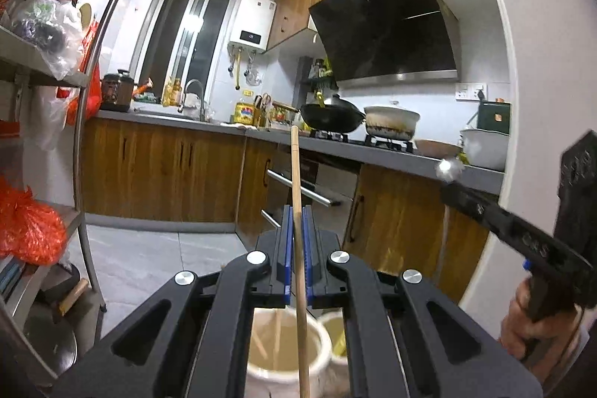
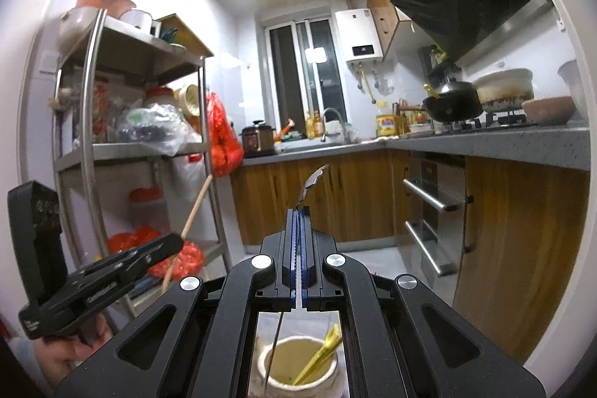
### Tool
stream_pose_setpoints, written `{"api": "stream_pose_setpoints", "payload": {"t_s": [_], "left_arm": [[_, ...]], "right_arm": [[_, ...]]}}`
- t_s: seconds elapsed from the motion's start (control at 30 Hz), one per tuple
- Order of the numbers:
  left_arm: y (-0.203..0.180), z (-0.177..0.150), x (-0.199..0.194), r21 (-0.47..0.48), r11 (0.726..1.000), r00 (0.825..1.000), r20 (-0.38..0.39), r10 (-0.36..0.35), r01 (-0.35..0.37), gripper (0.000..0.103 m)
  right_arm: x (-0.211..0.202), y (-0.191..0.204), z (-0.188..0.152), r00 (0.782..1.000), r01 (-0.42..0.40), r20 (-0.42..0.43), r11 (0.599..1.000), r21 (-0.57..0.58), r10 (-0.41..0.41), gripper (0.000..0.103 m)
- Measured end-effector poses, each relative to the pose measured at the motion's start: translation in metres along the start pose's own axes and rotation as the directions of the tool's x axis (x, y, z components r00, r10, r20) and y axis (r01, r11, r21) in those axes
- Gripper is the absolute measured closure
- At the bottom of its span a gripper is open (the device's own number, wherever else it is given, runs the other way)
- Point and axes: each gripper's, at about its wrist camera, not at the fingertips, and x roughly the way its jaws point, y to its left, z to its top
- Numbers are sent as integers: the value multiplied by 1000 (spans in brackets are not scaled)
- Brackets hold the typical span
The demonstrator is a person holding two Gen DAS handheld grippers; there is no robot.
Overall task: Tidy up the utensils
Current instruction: 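Carry the chopstick to the tall cup with left tool while right carries spoon over short cup, then drop the chopstick into the tall cup with left tool while right lowers spoon into short cup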
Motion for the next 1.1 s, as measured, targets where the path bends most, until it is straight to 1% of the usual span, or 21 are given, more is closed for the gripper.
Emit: {"api": "stream_pose_setpoints", "payload": {"t_s": [0.07, 0.1, 0.2, 0.3, 0.33, 0.4, 0.47, 0.57, 0.63, 0.67, 0.73, 0.83, 0.9, 0.97, 1.1], "left_arm": [[-1, -1, 12, 20, 999, 999, 22, 31, -32, 99], [-2, -2, 18, 37, 997, 997, 39, 61, -62, 99], [-6, -8, 33, 68, 991, 992, 61, 111, -115, 99], [-6, -19, 42, 95, 983, 986, 66, 151, -156, 99], [-6, -22, 43, 99, 982, 986, 60, 155, -160, 99], [-2, -30, 42, 92, 984, 988, 35, 152, -154, 99], [0, -34, 35, 92, 985, 989, 28, 147, -149, 99], [3, -40, 22, 99, 985, 990, 14, 138, -139, 99], [7, -44, 14, 84, 988, 991, -1, 134, -133, 99], [10, -47, 10, 65, 989, 991, -4, 131, -130, 99], [14, -51, 6, 38, 992, 993, -11, 122, -121, 99], [18, -56, 9, 28, 992, 992, -25, 126, -126, 99], [19, -58, 12, 22, 993, 992, -38, 120, -119, 99], [20, -61, 12, 28, 993, 992, -45, 117, -116, 99], [21, -62, 12, 34, 993, 992, -54, 113, -111, 99]], "right_arm": [[4, -3, -5, 1000, 23, 13, 1000, -9, -23, 101], [5, -3, -8, 999, 34, 21, 999, -14, -34, 101], [11, -7, -14, 999, 41, 18, 999, -4, -41, 101], [19, -8, -23, 999, 47, 3, 999, -9, -47, 101], [22, -7, -25, 999, 50, -5, 999, -15, -50, 101], [28, -6, -31, 998, 48, -34, 999, -25, -49, 101], [30, -4, -36, 998, 45, -51, 998, -35, -47, 101], [31, -2, -41, 997, 48, -64, 998, -48, -51, 101], [31, -1, -43, 996, 57, -63, 997, -46, -60, 101], [29, -1, -42, 997, 58, -52, 998, -37, -60, 101], [22, -1, -37, 999, 47, 2, 999, -20, -47, 101], [13, 3, -30, 994, 79, 83, 996, -28, -76, 101], [12, 5, -30, 989, 103, 113, 994, -36, -98, 101], [19, 6, -32, 988, 119, 107, 992, -44, -113, 101], [36, 6, -43, 992, 119, 43, 990, -75, -116, 101]]}}
